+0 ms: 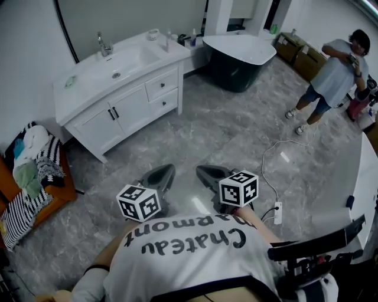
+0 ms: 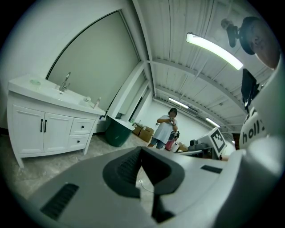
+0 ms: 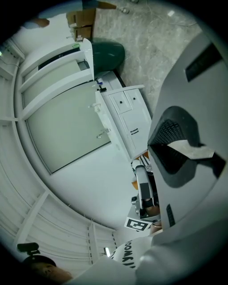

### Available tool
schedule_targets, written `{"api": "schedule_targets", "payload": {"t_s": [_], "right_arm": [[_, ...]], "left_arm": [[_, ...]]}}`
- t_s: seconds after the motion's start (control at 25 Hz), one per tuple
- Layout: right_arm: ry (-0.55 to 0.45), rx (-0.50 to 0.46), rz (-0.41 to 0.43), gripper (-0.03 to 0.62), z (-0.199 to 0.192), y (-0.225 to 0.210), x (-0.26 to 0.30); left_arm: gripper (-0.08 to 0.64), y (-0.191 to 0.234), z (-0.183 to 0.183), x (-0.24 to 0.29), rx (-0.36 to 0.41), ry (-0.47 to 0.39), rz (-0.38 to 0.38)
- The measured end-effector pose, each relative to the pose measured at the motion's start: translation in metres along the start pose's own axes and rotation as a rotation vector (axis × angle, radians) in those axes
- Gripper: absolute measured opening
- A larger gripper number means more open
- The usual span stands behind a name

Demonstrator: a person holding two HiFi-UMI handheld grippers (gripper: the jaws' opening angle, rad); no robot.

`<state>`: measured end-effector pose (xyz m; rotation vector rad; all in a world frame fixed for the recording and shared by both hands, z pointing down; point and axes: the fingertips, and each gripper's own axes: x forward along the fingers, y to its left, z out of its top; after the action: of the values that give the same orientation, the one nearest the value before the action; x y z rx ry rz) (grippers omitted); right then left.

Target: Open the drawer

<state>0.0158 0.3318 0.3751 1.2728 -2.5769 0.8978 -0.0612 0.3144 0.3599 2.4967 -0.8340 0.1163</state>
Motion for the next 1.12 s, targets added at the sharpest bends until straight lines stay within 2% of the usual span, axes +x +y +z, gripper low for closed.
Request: {"api": "schedule_targets", "payload": {"t_s": [0.2, 0.4, 0.52, 0.76, 0.88, 1.12], "right_arm": [[0.009, 0.003, 0.000, 0.011, 0.013, -0.007, 0.028], [0.030, -0.001, 0.008, 0.011, 0.019, -0.010, 0.047], [0.043, 0.002, 0.003, 0.011, 0.021, -0.017, 0.052], [-0.005, 0.038, -0.010, 0.011, 0.041, -0.029, 0.061], [-0.002, 0.049, -0.019, 0.011, 0.039, -0.036, 0.069], [0.012, 0.127, -0.017, 0.011, 0.032, -0.048, 0.081]], "left_arm": [[0.009, 0.029, 0.008, 0.009, -0.001, 0.005, 0.042], [0.009, 0.051, 0.013, 0.016, -0.057, 0.002, 0.054], [0.009, 0.057, 0.016, 0.021, -0.061, 0.008, 0.057], [0.009, 0.068, 0.024, 0.025, -0.041, 0.010, 0.074], [0.009, 0.075, 0.024, 0.027, -0.039, 0.014, 0.079], [0.009, 0.086, 0.018, 0.030, -0.049, 0.035, 0.110]]}}
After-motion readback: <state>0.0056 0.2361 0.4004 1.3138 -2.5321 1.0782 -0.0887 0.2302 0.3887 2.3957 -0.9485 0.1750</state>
